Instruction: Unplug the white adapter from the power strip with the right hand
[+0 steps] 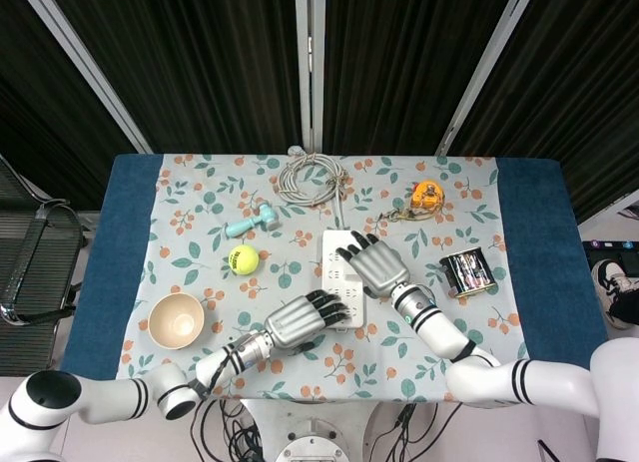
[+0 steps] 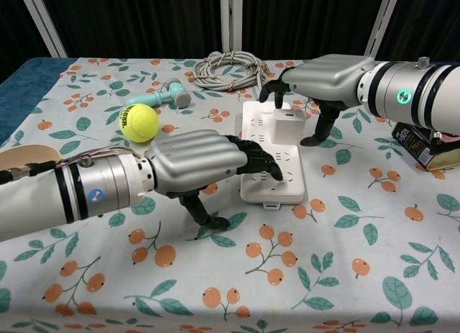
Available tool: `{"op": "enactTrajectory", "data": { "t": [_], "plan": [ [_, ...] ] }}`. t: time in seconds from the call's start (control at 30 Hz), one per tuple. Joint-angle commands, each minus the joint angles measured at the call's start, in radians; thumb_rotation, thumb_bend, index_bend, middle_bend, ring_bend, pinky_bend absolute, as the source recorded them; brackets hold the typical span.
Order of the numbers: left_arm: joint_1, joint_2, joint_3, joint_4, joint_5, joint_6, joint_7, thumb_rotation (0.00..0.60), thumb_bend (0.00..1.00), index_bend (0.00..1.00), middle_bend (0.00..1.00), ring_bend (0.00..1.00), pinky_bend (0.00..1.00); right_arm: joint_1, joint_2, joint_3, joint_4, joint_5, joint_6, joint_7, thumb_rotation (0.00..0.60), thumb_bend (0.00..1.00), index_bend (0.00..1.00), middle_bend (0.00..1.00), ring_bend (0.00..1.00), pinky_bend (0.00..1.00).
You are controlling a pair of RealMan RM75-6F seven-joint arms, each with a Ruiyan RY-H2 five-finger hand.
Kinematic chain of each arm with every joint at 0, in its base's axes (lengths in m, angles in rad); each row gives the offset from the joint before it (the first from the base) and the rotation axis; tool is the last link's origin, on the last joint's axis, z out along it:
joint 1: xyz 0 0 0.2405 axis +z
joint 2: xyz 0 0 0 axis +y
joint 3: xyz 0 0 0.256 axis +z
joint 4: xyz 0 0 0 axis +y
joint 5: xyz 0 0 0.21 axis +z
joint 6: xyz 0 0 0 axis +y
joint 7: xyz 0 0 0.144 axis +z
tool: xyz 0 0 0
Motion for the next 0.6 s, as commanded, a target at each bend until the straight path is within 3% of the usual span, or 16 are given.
{"op": "enactTrajectory", "data": {
  "t": [0.03,0.27,0.6],
  "plan": [
    [-0.003,-0.004,0.009,0.011,0.000,0.005,-0.014,0.600,0.24,0.16,0.22,0.11,0.18,0.007,-0.006,-0.006,0.006,0.006,-0.002,-0.004,0.600,0.21,0.19,0.24,0.05,0.20],
    [-0.002,-0.015,0.026,0.035,0.003,0.024,-0.057,0.600,0.24,0.16,0.22,0.11,0.18,0.023,-0.028,-0.019,0.026,0.019,0.012,-0.031,0.600,0.24,0.26,0.28,0.08,0.23],
    [-0.001,-0.027,0.041,0.068,0.006,0.048,-0.118,0.600,0.24,0.18,0.22,0.11,0.17,0.028,-0.064,-0.021,0.078,-0.004,0.000,0.024,0.600,0.27,0.38,0.35,0.16,0.28]
  ]
}}
